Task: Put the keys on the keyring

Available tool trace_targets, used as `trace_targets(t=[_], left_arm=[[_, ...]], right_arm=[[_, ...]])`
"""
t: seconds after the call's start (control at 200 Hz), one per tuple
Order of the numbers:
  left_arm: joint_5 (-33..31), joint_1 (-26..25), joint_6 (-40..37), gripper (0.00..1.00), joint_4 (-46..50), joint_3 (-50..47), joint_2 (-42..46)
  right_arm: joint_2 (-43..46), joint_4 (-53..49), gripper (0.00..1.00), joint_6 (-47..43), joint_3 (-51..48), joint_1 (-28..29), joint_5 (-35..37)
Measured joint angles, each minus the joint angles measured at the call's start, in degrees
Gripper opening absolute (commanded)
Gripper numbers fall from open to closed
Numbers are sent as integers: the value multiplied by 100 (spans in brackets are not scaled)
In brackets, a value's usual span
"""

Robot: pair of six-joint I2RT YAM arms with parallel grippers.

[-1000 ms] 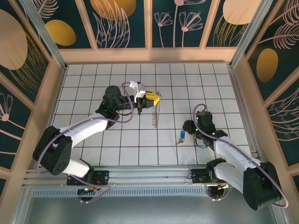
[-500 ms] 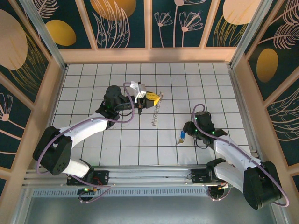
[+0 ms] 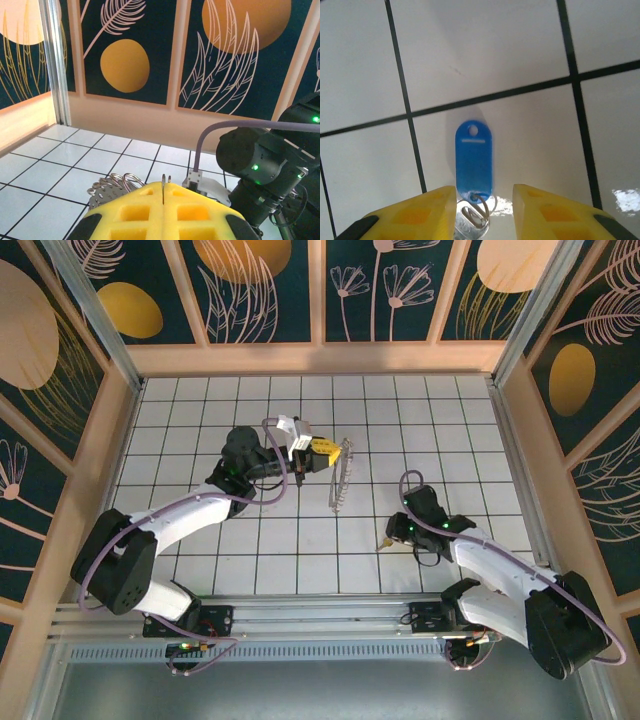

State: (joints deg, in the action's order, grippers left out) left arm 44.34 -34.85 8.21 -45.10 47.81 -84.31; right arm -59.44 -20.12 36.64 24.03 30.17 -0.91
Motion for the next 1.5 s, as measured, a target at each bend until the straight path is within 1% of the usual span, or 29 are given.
trace_targets(t=[0.385,0.636,0.726,0.961,1.101,1.236,1.497], left_arm=[[0,0,109,0,-247,-140,-50],[0,0,109,0,-273,-170,-50],[0,0,111,0,-273,-170,-50],[0,0,157,0,-289,-170,-50],[0,0,199,0,-343,-170,-50],[2,0,243,0,-422,-173,-50],[2,0,264,0,-446,-173,-72]], right_arm=[[-457,129,32,184,0,234,-2],[-525,190,19,245,0,275,28],[-522,195,17,273,0,315,-4],[-483,195,16,273,0,330,-26],[-455,195,19,278,0,332,-24],[-455,195,19,275,0,332,-20],[-455,195,14,273,0,332,-20]])
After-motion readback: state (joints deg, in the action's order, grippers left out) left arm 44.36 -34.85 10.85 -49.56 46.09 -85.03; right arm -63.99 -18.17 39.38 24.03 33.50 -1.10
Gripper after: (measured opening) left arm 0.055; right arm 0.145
